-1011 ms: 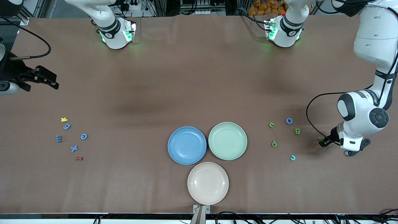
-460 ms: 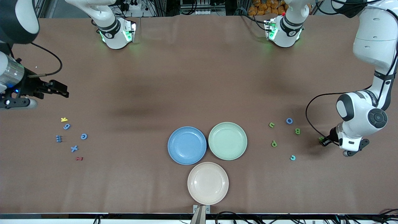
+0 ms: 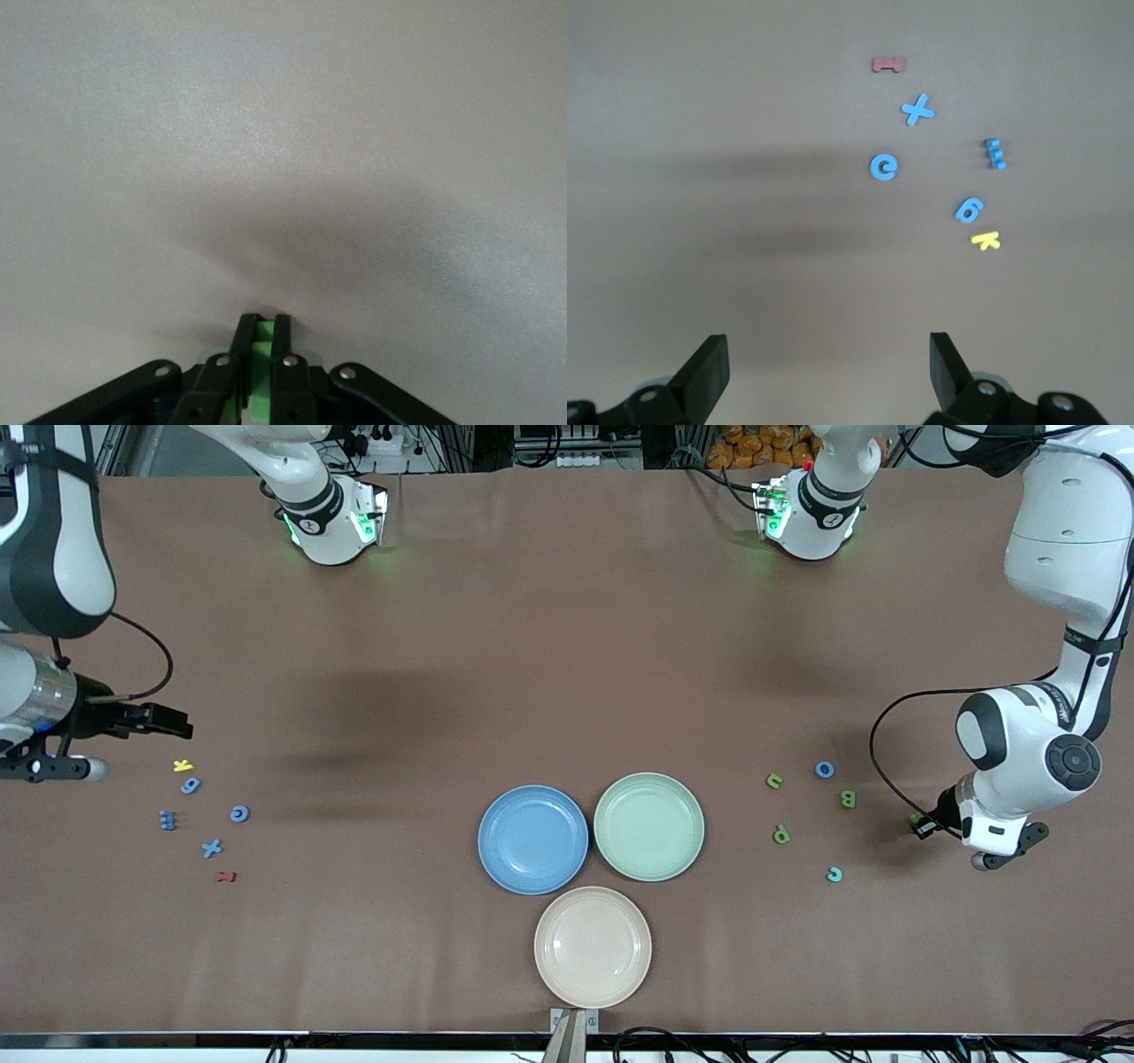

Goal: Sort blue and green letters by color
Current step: 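Lift the green bar with the left gripper while the right gripper reaches blue letters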

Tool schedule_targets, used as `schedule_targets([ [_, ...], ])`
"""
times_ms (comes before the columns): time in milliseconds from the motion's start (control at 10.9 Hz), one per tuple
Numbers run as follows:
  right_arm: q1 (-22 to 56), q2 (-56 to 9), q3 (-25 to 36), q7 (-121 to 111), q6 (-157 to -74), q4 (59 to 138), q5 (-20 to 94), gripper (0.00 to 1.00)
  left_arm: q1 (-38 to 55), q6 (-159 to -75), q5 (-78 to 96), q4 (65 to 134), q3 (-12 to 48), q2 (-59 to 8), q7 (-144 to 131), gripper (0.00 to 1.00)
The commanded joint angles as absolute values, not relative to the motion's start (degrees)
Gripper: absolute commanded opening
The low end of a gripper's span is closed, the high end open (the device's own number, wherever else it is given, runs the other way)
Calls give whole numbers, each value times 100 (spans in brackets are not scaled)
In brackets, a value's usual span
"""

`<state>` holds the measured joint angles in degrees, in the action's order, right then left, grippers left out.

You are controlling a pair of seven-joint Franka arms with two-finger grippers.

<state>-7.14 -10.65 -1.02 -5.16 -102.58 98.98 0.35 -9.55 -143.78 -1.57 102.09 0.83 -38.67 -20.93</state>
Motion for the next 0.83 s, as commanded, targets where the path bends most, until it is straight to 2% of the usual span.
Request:
schedule_targets([
  [0, -1334, -1790, -158, -1867, -11018, 9844, -17, 100, -958, -14388, -264, 10248, 97, -3727, -1977, 0],
  [368, -1853, -2661, -158, -3318, -12424, 9800, -299, 100, -661, -13809, -272, 10213, 97, -3262, -2021, 0],
  [735, -2039, -3286, -158, -3937, -12707, 9422, -351, 100, 270, -13123, -606, 10204, 79, -2848, -3108, 0],
])
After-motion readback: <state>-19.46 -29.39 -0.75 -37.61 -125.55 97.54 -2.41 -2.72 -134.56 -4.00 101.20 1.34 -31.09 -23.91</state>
